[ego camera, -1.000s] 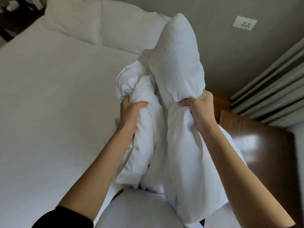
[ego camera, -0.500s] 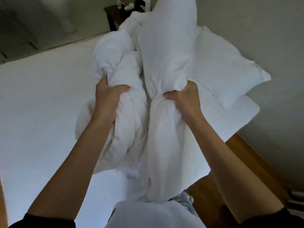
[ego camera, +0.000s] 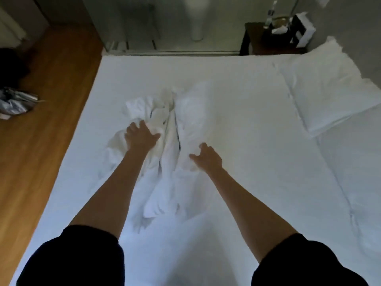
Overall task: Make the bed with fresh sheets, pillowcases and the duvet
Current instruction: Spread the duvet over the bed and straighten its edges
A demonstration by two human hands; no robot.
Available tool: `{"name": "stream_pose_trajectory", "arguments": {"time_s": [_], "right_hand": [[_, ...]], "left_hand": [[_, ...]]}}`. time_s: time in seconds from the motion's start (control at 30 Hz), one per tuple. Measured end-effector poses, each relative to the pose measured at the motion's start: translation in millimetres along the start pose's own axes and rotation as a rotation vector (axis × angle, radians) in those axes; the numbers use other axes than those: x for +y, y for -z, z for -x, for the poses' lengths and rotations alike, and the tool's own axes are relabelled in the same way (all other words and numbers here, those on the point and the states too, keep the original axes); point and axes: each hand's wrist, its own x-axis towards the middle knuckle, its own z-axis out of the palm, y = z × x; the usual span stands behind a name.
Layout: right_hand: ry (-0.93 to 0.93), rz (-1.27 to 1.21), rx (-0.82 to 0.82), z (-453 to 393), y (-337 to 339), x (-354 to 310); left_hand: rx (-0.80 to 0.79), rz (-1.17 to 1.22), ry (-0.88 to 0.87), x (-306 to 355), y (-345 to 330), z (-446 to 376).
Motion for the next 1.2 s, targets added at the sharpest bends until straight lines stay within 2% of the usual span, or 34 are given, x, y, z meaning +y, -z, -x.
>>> {"name": "stream_pose_trajectory", "arguments": {"time_s": [0.1, 0.23, 0.37, 0.63, 0.8, 0.97, 1.07, 1.2], "right_hand": [[0.094, 0.133, -0.081, -18, -43, 28], [0.161, 0.308, -0.189, -39, -91, 66], [0.214, 0.446, -0.117, -74, -118, 99], [0.243, 0.472, -0.071, -120, -137, 126], [0.27, 0.484, -0.053, -151, -143, 122], [0.299, 0.466, -0.067, -193, -157, 100], [0.308, 0.461, -0.132, -218, -175, 80], [0.323, 0.601, -0.342, -229, -220, 83]], "left_hand": [[-0.09, -0.017, -0.004, -25, -61, 5], [-0.269, 0.004, 0.11, -64, -132, 19], [-0.326, 0.056, 0.186, -95, -187, 18], [-0.359, 0.088, 0.214, -114, -253, 9], [-0.259, 0.05, 0.191, -130, -261, -19], [0.033, -0.044, 0.204, -168, -249, -77], [0.167, -0.042, 0.339, -199, -237, -115], [0.14, 0.173, 0.557, -234, -233, -158]]}}
